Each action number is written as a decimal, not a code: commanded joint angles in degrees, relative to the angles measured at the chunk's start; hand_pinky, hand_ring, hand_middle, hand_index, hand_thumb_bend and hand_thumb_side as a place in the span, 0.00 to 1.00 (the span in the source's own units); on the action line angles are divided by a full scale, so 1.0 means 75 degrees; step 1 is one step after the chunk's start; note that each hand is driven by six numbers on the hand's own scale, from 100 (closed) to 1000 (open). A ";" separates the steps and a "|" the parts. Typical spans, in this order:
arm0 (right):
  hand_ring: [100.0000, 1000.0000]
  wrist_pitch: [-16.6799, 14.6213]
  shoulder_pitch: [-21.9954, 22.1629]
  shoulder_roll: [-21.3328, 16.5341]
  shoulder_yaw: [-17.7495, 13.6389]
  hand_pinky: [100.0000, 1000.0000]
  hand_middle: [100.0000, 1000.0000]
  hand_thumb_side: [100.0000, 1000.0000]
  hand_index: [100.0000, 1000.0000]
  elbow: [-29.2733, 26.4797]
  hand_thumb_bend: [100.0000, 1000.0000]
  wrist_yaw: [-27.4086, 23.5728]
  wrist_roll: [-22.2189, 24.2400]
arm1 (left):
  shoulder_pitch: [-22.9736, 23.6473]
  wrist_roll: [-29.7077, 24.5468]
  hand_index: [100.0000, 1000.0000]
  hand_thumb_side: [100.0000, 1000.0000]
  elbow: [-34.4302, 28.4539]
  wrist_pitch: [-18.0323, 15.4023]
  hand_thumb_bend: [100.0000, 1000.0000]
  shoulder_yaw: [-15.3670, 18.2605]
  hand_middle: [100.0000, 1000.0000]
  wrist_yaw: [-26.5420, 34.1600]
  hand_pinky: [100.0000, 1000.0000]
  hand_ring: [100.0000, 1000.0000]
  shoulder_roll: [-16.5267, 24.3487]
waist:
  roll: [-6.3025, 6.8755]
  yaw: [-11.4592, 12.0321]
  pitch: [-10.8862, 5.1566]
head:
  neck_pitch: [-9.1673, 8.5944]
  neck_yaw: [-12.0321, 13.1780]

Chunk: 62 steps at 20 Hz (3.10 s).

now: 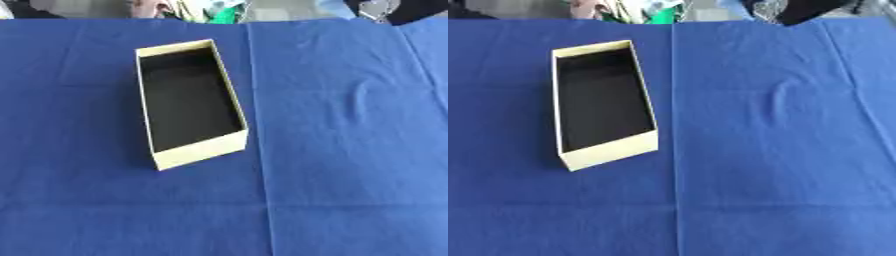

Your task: Pick up objects on the table and place them in the box.

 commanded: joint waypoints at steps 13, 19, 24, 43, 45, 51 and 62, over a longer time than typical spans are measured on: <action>0.58 0.0602 -0.1950 0.1220 0.1834 0.56 0.35 0.28 0.45 0.0193 0.00 0.0096 0.1600 | -0.0166 -0.0106 0.70 0.67 -0.0151 -0.0053 0.00 -0.0091 0.60 0.0103 0.42 0.66 0.0164 | -0.0119 0.0236 -0.0301 | 0.0013 -0.0014; 0.58 0.0627 -0.2274 0.1674 0.2290 0.56 0.34 0.28 0.44 0.0584 0.00 0.0207 0.1897 | -0.0194 -0.0127 0.70 0.67 -0.0151 -0.0063 0.00 -0.0111 0.60 0.0132 0.42 0.66 0.0141 | -0.0136 0.0310 -0.0296 | 0.0022 0.0026; 0.58 0.0627 -0.2504 0.2015 0.2571 0.56 0.34 0.28 0.44 0.0929 0.00 0.0254 0.2070 | -0.0209 -0.0155 0.70 0.67 -0.0151 -0.0055 0.00 -0.0130 0.60 0.0150 0.42 0.66 0.0121 | -0.0171 0.0360 -0.0285 | 0.0045 -0.0004; 0.58 0.0119 -0.3095 0.3368 0.3161 0.55 0.35 0.35 0.47 0.3331 0.00 0.1820 0.2506 | -0.0216 -0.0213 0.70 0.67 -0.0151 -0.0033 0.00 -0.0155 0.60 0.0175 0.42 0.67 0.0070 | -0.0273 0.0505 -0.0234 | 0.0102 -0.0174; 0.58 0.0007 -0.3088 0.3478 0.3200 0.56 0.36 0.36 0.48 0.3502 0.00 0.1836 0.2577 | -0.0217 -0.0214 0.70 0.67 -0.0151 -0.0032 0.00 -0.0153 0.60 0.0177 0.42 0.67 0.0063 | -0.0268 0.0525 -0.0223 | 0.0118 -0.0187; 0.70 -0.0243 -0.3100 0.3612 0.3231 0.61 0.59 0.46 0.75 0.3714 0.00 0.1798 0.2797 | -0.0215 -0.0218 0.70 0.67 -0.0151 -0.0025 0.00 -0.0153 0.60 0.0187 0.42 0.67 0.0048 | -0.0271 0.0536 -0.0211 | 0.0169 -0.0208; 1.00 -0.0796 -0.3162 0.3743 0.3074 0.82 1.00 0.68 1.00 0.4072 0.43 0.3249 0.3074 | -0.0204 -0.0215 0.70 0.67 -0.0151 -0.0027 0.00 -0.0156 0.60 0.0200 0.42 0.67 0.0031 | -0.0243 0.0542 -0.0220 | 0.0175 -0.0249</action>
